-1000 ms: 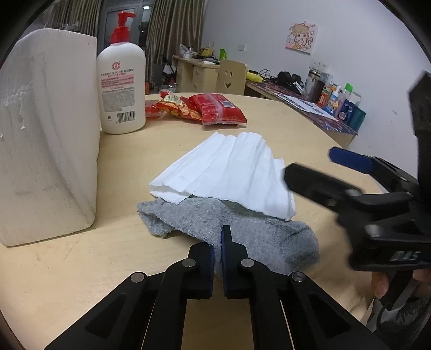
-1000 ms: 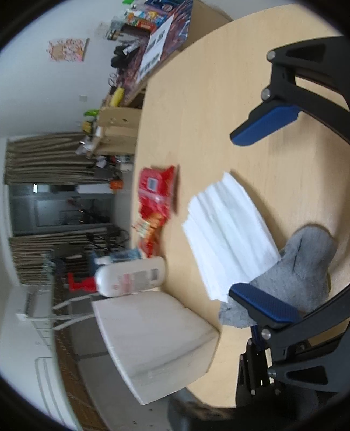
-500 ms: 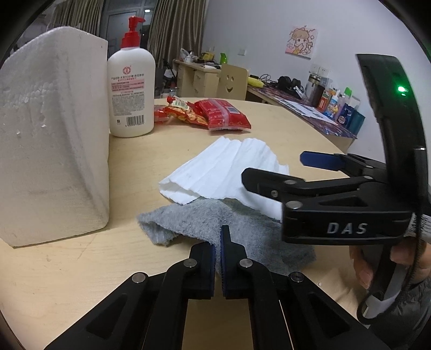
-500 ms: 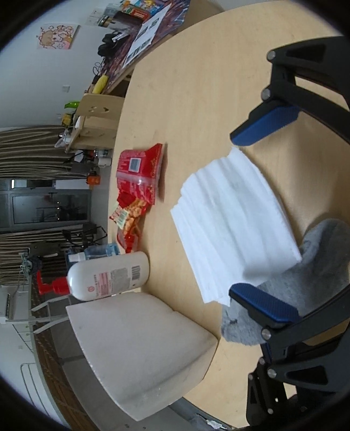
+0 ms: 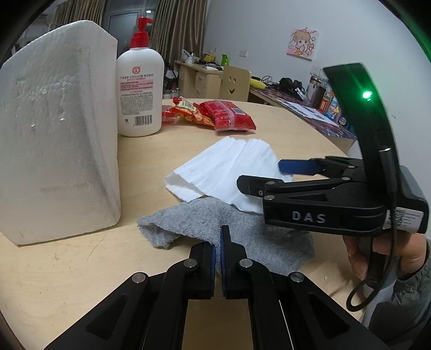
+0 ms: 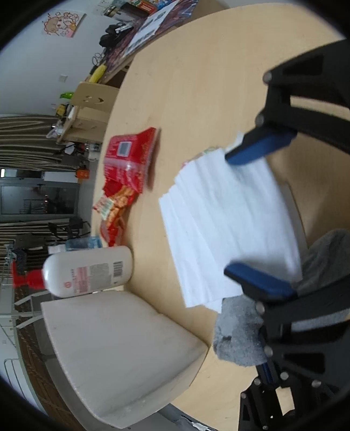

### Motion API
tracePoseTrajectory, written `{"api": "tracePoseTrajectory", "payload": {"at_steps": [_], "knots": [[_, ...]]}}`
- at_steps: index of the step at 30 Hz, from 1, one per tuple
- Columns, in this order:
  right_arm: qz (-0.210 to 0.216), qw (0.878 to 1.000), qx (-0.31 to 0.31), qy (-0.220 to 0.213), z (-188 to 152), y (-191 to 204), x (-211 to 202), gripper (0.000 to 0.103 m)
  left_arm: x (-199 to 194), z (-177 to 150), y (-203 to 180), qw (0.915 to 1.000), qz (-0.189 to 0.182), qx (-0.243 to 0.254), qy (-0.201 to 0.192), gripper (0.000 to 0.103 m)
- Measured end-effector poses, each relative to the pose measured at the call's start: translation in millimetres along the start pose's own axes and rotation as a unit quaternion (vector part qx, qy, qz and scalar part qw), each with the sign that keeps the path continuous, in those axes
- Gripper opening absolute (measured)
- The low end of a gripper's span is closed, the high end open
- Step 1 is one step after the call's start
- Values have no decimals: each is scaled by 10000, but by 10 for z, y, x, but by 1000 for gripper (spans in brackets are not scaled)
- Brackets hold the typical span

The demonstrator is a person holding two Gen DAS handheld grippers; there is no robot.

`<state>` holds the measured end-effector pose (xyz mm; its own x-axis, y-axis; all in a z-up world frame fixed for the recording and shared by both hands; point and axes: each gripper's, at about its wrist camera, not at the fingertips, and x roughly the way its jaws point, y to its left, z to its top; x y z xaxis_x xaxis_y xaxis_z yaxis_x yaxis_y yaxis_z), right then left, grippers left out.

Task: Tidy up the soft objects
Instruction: 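Hold the grey sock with left gripper while right gripper grasps the white paper, then lift the grey sock and white paper off the table with both grippers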

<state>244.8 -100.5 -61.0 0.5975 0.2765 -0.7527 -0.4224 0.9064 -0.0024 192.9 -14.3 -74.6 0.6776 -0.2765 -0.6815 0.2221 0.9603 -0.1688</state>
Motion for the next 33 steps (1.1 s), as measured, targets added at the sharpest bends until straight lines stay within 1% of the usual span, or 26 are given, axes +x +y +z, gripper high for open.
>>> {"api": "tracePoseTrajectory", "payload": {"at_steps": [2, 3, 5, 7, 12, 13, 14, 16, 20, 25, 27, 31, 33], "knots": [[22, 10000, -4, 91, -7, 4, 34, 66, -10, -7, 4, 10000, 1, -4, -4, 3], [39, 9999, -3, 117, -10, 5, 44, 65, -11, -9, 7, 10000, 3, -6, -6, 3], [15, 9999, -30, 159, -11, 15, 51, 54, -23, -19, 8, 10000, -3, -5, 1, 3], [-29, 9997, -68, 222, -18, 29, 72, 47, -40, -26, 16, 10000, -23, -13, -14, 3], [55, 9997, 65, 213, -40, -2, 60, 40, -52, -38, 31, 10000, -18, -49, -34, 3], [71, 9997, 135, 193, -41, -18, 49, 35, -50, -36, 36, 10000, -12, -49, -37, 3], [119, 9996, 218, 103, -41, -43, 4, 32, -52, -37, 41, 10000, -7, -61, -33, 3], [182, 9996, 229, -41, -31, -44, -65, 30, -53, -36, 48, 10000, -11, -69, -36, 3], [279, 9990, 273, -215, -17, -31, -194, 30, -77, -40, 32, 9999, -6, -55, -87, 3], [219, 9984, 349, -394, -48, -93, -378, 30, -111, -46, 46, 9999, 11, -57, -125, 3], [122, 9980, 439, -447, -87, -175, -445, 30, -130, -49, 57, 9999, 17, -58, -143, 3], [-222, 9979, 512, -332, -207, -317, -421, 31, -167, -37, 85, 9997, 57, -64, -212, 3], [-377, 9974, 574, -222, -276, -398, -385, 36, -167, -37, 86, 9997, 73, -56, -205, 3]]}}
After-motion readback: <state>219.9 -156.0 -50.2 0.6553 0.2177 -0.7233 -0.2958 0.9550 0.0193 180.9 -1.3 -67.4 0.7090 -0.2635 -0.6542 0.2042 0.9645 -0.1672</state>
